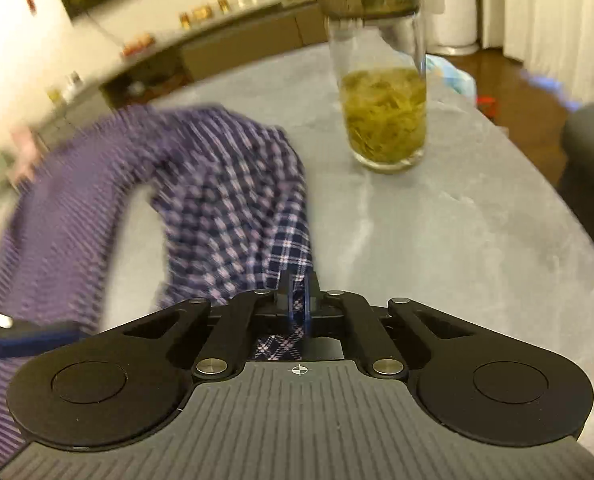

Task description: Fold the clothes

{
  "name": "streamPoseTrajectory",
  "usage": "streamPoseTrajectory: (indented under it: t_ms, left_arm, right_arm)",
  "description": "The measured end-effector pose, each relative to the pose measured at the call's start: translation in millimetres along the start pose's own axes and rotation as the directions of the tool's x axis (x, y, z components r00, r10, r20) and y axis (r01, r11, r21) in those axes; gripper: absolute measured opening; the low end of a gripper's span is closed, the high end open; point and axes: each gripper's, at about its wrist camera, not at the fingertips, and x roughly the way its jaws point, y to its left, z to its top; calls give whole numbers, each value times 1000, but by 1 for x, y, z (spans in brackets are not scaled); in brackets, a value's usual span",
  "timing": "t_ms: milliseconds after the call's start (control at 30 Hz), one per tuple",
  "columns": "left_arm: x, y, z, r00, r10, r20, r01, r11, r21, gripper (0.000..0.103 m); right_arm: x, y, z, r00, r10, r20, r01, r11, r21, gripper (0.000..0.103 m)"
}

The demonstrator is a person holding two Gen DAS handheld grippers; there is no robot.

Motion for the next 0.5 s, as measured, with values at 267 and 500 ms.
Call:
streamPoseTrajectory:
  t_ms: [267, 500]
  left_arm:
    - [37, -8, -1, 993, 118, 5, -118, 989, 90, 2]
    - [-19, 119, 11, 993, 110, 34, -95, 948, -302, 3]
  right_arm:
    - [-24, 5, 10, 965, 251, 71, -258, 958, 124, 0]
    - [-47, 1, 16, 941, 293, 171, -319, 936, 148, 7]
